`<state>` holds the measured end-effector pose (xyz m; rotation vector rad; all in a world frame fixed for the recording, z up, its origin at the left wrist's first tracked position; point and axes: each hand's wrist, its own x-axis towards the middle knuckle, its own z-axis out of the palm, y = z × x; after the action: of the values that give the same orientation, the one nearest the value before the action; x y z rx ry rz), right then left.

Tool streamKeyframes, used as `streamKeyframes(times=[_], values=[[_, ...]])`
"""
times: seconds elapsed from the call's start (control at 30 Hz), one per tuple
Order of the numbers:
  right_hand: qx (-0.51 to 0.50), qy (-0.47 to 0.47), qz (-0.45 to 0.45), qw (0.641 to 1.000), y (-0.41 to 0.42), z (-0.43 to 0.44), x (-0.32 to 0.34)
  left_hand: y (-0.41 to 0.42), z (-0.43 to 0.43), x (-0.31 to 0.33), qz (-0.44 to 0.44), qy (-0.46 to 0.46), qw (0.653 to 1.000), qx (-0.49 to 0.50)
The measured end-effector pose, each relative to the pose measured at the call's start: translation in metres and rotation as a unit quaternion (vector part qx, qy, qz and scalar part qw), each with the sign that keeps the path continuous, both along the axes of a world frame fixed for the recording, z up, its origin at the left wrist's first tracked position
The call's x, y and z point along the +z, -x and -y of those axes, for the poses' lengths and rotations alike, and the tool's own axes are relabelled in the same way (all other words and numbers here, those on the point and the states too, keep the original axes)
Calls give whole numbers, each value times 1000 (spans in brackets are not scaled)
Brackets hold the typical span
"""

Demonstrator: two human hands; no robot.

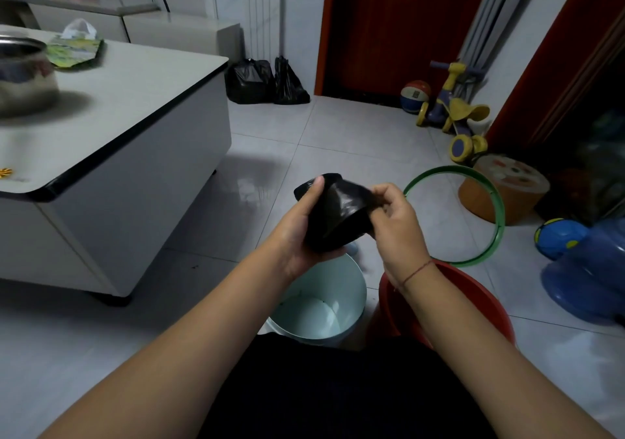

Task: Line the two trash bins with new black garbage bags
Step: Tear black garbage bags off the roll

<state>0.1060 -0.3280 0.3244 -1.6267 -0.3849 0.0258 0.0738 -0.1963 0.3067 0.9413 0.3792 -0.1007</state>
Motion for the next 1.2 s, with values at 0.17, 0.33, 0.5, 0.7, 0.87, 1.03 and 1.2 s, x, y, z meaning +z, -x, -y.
streamKeyframes(times=[0.17,0.33,0.5,0.7,0.87,1.03,1.2], values=[[-19,-236,-123,964,-1,2,9,2,-3,-4,-35,13,999,4],[-59,-363,-278,887,-12,8,6,1,-2,-5,4,39,999,12],[112,-223,-349,903,-5,11,-10,0,0,-3,62,54,997,14],[78,-167,-310,933,-3,2,-16,2,-1,-3,88,63,994,-16],[-77,-163,-166,970,-12,6,-16,3,-1,-5,34,42,999,-4],[4,-116,-88,989,-6,2,-15,4,1,-4,39,56,997,-22],[-85,-34,-62,994,-8,4,-17,4,2,-3,41,62,997,-31]])
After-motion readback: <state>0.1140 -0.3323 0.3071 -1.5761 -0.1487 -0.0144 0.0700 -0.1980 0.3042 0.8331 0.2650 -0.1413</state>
